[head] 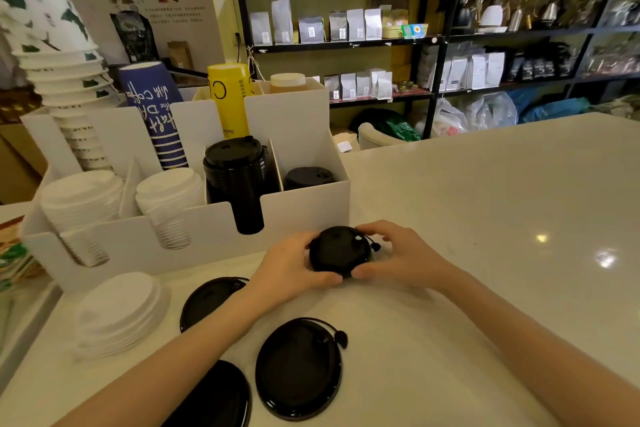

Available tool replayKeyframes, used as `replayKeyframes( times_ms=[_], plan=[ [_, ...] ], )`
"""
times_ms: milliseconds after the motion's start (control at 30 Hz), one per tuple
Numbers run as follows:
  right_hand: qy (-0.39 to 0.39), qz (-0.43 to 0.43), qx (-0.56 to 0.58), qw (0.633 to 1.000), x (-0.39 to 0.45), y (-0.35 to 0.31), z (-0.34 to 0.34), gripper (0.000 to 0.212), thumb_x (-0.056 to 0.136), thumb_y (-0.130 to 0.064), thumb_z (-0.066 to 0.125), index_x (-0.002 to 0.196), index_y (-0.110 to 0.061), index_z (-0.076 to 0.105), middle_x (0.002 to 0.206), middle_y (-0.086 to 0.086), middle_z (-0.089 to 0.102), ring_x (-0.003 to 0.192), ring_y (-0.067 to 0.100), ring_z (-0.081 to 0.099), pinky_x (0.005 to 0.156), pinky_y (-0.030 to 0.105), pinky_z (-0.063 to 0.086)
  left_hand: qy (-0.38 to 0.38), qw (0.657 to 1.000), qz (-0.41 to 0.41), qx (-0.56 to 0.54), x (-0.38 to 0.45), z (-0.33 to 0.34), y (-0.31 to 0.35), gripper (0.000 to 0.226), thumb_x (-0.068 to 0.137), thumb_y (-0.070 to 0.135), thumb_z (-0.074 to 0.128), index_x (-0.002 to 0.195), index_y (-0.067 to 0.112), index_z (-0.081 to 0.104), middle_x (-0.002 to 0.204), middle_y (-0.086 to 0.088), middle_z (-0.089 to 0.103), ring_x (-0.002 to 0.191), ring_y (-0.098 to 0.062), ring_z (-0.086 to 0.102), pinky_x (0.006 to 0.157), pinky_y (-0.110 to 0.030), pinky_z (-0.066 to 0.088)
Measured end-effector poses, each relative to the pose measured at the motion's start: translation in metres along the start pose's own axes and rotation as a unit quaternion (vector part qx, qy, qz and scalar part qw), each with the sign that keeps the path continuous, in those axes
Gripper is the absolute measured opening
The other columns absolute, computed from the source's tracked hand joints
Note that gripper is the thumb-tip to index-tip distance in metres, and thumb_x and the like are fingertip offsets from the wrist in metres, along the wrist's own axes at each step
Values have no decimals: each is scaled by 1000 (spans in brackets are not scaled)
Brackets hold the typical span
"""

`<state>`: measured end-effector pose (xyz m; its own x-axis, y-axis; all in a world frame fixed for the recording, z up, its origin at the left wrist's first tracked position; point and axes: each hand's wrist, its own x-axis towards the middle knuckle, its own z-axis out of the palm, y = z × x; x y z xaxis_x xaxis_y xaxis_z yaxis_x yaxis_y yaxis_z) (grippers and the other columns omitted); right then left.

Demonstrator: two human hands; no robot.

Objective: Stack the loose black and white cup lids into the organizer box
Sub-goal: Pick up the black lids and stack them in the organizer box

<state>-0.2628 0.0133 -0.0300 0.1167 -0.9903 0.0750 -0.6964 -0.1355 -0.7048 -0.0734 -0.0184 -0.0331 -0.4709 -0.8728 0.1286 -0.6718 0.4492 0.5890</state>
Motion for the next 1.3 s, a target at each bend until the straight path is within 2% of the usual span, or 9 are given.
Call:
replayKeyframes(
  times_ms=[167, 367, 500, 700, 767, 867, 1000, 1167, 1300],
  plan=[
    [45, -48, 20, 998, 5, -21, -15, 63, 63, -36, 78, 120, -28, 52, 114, -10, 57, 105, 8, 51, 84, 11, 37, 76, 996, 42, -36, -4, -30, 10, 66, 63, 36, 75, 123, 26, 50, 119, 5, 62, 102, 0, 47, 74, -7, 34],
    [77, -106, 38, 991, 20, -62, -29, 67, 62, -35, 78, 123, -25, 51, 118, -6, 57, 110, 12, 51, 96, 30, 43, 162, 984, 24, -77, -12, -66, 12, 77, 60, 38, 76, 129, 25, 44, 128, 2, 55, 103, -9, 48, 74, -12, 39],
    [82, -131, 68, 986, 35, -85, -23, 61, 66, -32, 76, 122, -27, 52, 111, -12, 57, 103, 5, 52, 92, 22, 42, 226, 969, 24, -99, -16, -88, 6, 72, 59, 36, 77, 125, 26, 49, 123, -2, 60, 100, -7, 49, 80, -13, 40],
    [68, -159, 132, 976, 79, -111, -12, 68, 68, -29, 75, 128, -24, 44, 123, -11, 52, 115, 4, 48, 96, 23, 39, 291, 952, 21, -96, -6, -125, -8, 69, 61, 34, 76, 125, 26, 50, 121, 4, 60, 100, -8, 50, 82, -16, 40],
    [57, -178, 131, 974, 96, -122, -11, 60, 70, -25, 74, 124, -26, 47, 120, -12, 52, 115, 4, 48, 99, 23, 37, 306, 948, 15, -83, 1, -135, -14, 68, 63, 33, 76, 125, 25, 49, 117, 12, 56, 100, -7, 49, 76, -7, 38],
    [31, -193, 113, 974, 122, -128, -9, 57, 74, -23, 70, 126, -22, 47, 127, -5, 54, 120, 9, 48, 106, 32, 36, 327, 943, -3, -58, 12, -145, -23, 66, 64, 33, 75, 125, 25, 50, 117, 9, 57, 98, -9, 49, 62, -3, 38],
    [-17, -196, 99, 976, 148, -124, -4, 54, 79, -23, 65, 129, -22, 45, 131, -5, 51, 124, 11, 44, 110, 40, 33, 333, 941, -14, -50, 23, -145, -31, 56, 65, 32, 75, 117, 24, 57, 100, 18, 58, 88, -4, 51, 66, 1, 38],
    [-49, -173, 103, 978, 163, -113, 1, 52, 80, -24, 64, 128, -24, 45, 133, -2, 52, 125, 13, 44, 111, 41, 32, 344, 937, -35, -42, 29, -131, -42, 60, 62, 37, 76, 115, 18, 58, 112, 2, 64, 98, -8, 52, 86, -28, 46],
    [-67, -165, 117, 977, 163, -108, 3, 48, 81, -20, 62, 124, -33, 44, 124, -13, 52, 120, 5, 46, 107, 29, 31, 355, 934, -35, -11, 30, -125, -43, 60, 60, 42, 75, 112, 17, 58, 109, 1, 61, 97, -8, 48, 82, -21, 38]
  ],
)
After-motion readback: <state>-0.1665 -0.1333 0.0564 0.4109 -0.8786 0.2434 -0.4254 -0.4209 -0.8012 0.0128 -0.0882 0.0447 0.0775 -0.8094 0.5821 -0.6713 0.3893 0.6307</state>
